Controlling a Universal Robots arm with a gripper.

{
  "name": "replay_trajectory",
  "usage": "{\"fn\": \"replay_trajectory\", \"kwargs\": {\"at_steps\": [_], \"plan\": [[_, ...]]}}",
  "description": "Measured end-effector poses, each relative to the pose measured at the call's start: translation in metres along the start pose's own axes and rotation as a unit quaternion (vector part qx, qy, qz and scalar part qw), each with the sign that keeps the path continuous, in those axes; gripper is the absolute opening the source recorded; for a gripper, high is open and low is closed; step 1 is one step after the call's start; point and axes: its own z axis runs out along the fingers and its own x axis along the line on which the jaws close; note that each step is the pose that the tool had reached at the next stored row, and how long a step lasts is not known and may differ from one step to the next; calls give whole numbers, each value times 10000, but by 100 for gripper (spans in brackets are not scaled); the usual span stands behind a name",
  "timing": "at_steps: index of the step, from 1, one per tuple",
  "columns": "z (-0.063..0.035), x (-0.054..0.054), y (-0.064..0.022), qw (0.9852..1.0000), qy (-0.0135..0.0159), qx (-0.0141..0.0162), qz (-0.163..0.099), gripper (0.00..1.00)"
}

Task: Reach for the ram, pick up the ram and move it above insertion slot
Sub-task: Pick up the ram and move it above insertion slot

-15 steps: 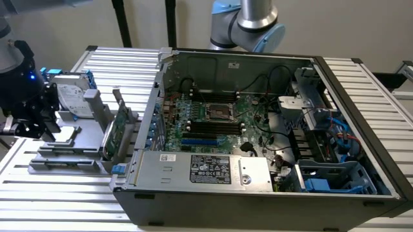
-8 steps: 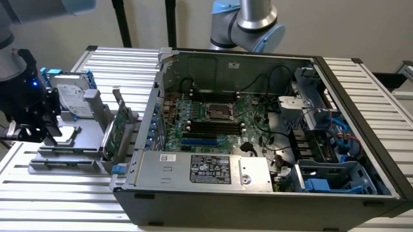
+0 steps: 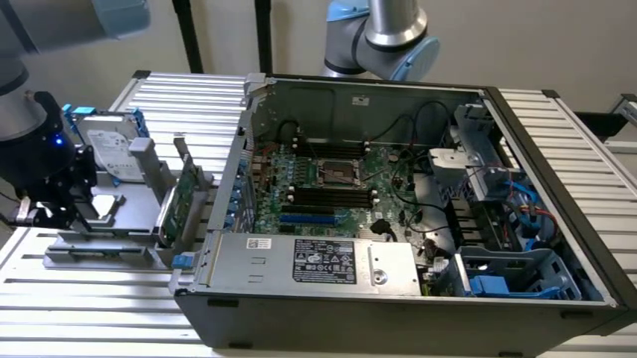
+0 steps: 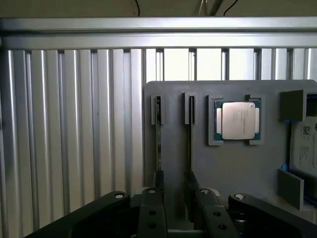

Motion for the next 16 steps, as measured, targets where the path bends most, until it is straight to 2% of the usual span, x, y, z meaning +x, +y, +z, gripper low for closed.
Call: {"fn": "replay_trajectory", "kwargs": {"at_steps": [11, 16], "plan": [[199, 88, -5, 10000, 1, 17, 3, 31], [290, 112, -8, 10000, -1, 37, 3, 31]]}}
